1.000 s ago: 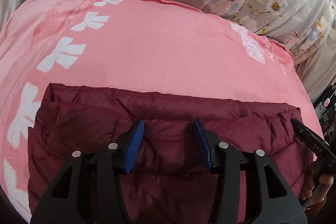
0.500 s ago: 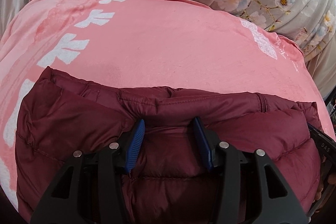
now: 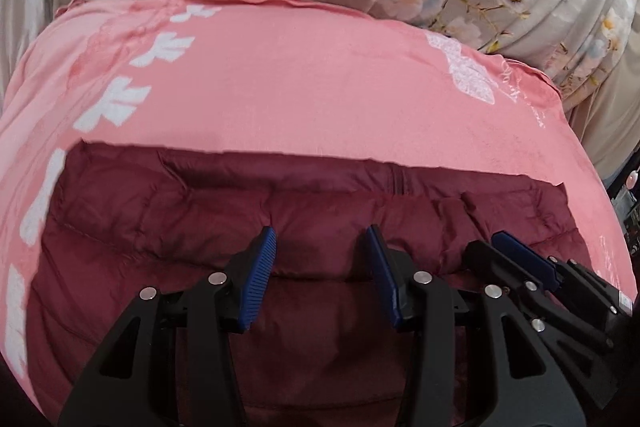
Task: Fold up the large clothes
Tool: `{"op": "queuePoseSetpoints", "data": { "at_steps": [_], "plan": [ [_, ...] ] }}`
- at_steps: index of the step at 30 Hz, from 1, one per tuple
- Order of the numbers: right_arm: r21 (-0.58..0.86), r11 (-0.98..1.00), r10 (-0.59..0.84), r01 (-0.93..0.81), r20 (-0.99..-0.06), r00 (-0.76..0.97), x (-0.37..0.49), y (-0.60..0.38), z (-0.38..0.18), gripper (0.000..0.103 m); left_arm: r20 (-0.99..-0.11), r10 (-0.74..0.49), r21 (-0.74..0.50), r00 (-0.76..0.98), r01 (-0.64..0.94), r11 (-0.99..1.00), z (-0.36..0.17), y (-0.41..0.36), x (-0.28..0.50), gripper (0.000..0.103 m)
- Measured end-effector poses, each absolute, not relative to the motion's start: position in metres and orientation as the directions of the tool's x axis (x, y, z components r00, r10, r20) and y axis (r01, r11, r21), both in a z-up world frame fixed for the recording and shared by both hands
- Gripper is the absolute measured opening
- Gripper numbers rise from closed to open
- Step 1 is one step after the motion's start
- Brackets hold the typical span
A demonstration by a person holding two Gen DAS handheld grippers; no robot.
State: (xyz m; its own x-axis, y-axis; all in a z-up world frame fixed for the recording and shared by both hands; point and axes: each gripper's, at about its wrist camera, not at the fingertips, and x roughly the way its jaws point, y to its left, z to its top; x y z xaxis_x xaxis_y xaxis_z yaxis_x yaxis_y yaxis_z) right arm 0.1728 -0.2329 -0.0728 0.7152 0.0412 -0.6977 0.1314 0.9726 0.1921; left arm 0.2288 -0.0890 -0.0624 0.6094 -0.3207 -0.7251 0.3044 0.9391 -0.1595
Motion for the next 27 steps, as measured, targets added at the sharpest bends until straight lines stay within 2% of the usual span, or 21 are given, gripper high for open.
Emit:
{"op": "queuePoseSetpoints", "data": {
  "at_steps": [13,22,23,27],
  "plan": [
    [0.166,0.975,0.014,0.151,-0.716,0.698,0.184,-0.229,-0.101,0.024,-0.716,-0.282,-0.121,0.639,0.284,0.951,-0.084,-0.096,0.229,0.046],
    [0.169,0.975,0.020,0.145,-0.716,0.698,0.183,-0.231,-0.100,0.024,-0.718,-0.251,-0.087,0.649,0.274,0.958,-0.087,-0.100,0.229,0.045],
    [0.171,0.974,0.018,0.149,-0.716,0.698,0.181,-0.231,-0.096,0.028,-0.720,-0.250,-0.087,0.648,0.274,0.958,-0.085,-0.099,0.228,0.046],
    [0.227,0.968,0.080,0.111,-0.693,0.716,0.161,-0.216,-0.073,0.029,-0.718,-0.293,-0.185,0.632,0.233,0.955,-0.062,-0.070,0.214,0.050]
  ]
}}
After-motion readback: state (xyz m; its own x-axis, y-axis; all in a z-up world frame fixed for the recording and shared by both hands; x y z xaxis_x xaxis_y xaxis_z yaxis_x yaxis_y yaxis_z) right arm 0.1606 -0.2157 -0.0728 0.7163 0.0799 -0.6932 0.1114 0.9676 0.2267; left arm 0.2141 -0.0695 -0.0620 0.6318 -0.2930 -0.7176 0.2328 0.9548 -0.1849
